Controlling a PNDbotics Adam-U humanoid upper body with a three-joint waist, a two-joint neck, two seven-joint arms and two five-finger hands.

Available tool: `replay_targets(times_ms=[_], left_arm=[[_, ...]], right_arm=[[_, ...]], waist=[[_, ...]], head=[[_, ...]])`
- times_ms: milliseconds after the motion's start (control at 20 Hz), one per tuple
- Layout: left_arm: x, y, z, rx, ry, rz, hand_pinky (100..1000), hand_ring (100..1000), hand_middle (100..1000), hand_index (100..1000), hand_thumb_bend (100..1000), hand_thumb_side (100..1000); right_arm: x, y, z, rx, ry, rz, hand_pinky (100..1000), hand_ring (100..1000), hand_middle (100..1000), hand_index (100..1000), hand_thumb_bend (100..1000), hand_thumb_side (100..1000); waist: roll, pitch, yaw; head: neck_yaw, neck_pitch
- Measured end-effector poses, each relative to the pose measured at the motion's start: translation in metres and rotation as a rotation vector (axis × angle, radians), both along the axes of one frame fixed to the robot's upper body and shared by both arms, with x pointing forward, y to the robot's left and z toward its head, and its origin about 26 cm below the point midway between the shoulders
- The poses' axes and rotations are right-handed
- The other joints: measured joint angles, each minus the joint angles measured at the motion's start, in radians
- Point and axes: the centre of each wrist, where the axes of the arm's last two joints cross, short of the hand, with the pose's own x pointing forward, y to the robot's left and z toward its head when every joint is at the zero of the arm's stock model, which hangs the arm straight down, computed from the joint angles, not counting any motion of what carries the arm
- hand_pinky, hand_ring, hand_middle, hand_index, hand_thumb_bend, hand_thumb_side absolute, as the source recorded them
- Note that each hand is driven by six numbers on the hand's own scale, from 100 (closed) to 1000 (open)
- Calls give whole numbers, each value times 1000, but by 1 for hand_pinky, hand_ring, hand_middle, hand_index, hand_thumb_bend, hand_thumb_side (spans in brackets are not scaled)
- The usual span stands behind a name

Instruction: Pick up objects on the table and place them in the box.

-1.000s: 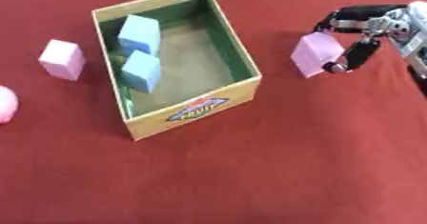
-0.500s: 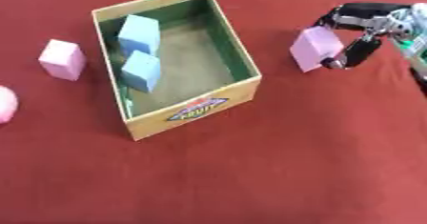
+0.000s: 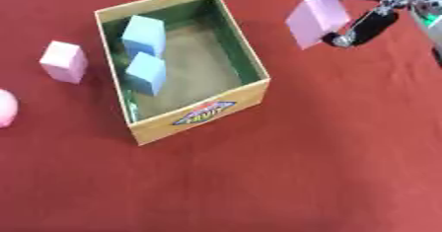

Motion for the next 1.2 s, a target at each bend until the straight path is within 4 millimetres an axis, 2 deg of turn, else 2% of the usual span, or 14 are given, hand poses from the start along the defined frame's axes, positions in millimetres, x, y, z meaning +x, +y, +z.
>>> replay_targets(times_ms=[200,500,900,1200], left_arm=[[0,-1,-1,-1,3,-7,865,722,664,796,272,759],[0,-1,0,6,10,-14,865,723,664,796,271,758],[1,-2,0,6,14,-28,865,723,665,796,269,759],[1,-4,1,5,12,-38,866,723,665,795,268,761]], right_arm=[[-12,40,30,-47,-51,99,764,685,505,620,100,100],[-9,91,40,-103,-42,233,762,685,515,631,100,100],[20,129,19,-157,42,275,761,687,518,634,100,100],[42,141,-5,-202,103,266,764,696,525,640,100,100]], waist=[[0,-13,-1],[0,-26,7],[-1,-31,25],[-3,-31,31]], head=[[-7,8],[-19,16],[-35,16],[-37,16]])
